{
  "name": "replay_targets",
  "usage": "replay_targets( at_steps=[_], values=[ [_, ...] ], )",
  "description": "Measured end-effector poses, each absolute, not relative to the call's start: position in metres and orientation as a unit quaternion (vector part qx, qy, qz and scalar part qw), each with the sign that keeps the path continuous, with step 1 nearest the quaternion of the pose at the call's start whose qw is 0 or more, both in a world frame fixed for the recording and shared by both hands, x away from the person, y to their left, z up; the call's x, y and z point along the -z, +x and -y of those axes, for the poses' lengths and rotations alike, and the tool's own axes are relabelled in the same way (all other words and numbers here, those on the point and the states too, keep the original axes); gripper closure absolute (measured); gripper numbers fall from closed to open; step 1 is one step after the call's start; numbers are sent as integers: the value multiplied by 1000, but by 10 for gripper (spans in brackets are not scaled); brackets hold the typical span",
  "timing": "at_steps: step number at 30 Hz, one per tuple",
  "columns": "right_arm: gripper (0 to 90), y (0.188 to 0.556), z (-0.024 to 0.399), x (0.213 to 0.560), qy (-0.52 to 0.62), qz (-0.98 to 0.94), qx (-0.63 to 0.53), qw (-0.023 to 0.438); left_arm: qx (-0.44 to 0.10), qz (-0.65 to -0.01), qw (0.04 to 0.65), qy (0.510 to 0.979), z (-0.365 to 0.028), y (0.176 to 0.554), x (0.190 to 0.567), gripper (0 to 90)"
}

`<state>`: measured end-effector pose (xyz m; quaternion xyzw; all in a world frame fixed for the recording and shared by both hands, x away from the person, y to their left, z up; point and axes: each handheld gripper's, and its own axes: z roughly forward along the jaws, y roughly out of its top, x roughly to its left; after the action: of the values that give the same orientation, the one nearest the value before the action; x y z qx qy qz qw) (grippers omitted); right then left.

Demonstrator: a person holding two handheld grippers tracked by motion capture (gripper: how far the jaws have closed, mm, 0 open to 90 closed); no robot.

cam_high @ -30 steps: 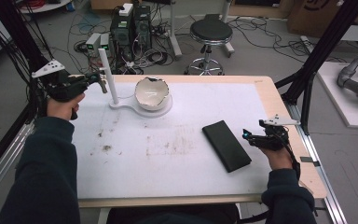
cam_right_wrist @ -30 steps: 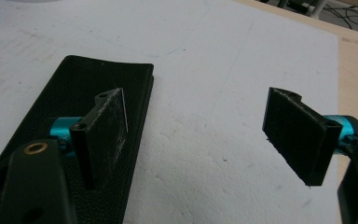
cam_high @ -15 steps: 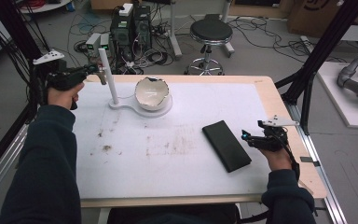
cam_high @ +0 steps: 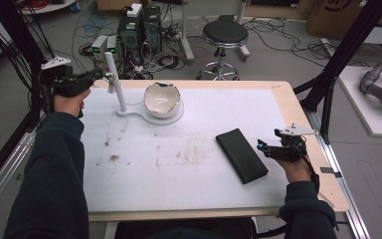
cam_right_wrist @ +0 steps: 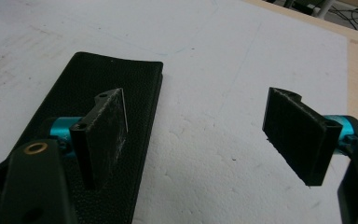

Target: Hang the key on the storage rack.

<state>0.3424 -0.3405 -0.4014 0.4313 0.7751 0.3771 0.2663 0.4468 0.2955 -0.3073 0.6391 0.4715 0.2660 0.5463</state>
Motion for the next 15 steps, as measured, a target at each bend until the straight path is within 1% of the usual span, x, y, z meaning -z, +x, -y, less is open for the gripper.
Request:
replay_targets(
  at_steps=[2, 4, 6, 7, 9, 10, 12, 15],
  values=[
    [219, 343, 340, 402, 431, -776, -377, 266, -271, -472, 547, 636, -296, 441, 312, 651],
    [219, 343, 339, 402, 431, -776, -377, 265, -286, -478, 539, 632, -297, 434, 318, 488],
    [219, 344, 338, 402, 429, -777, -377, 263, -292, -491, 533, 624, -297, 426, 323, 378],
    [220, 344, 338, 402, 431, -776, -378, 263, -297, -491, 530, 624, -296, 421, 325, 290],
    [219, 344, 338, 401, 429, -776, -380, 264, -304, -488, 534, 620, -295, 411, 330, 246],
    [219, 344, 338, 401, 429, -776, -380, 264, -310, -484, 530, 623, -293, 406, 332, 246],
    [219, 345, 338, 401, 428, -775, -381, 265, -318, -476, 533, 623, -289, 397, 336, 175],
    [219, 345, 338, 401, 429, -775, -383, 264, -329, -459, 531, 632, -280, 383, 344, 175]
  ],
)
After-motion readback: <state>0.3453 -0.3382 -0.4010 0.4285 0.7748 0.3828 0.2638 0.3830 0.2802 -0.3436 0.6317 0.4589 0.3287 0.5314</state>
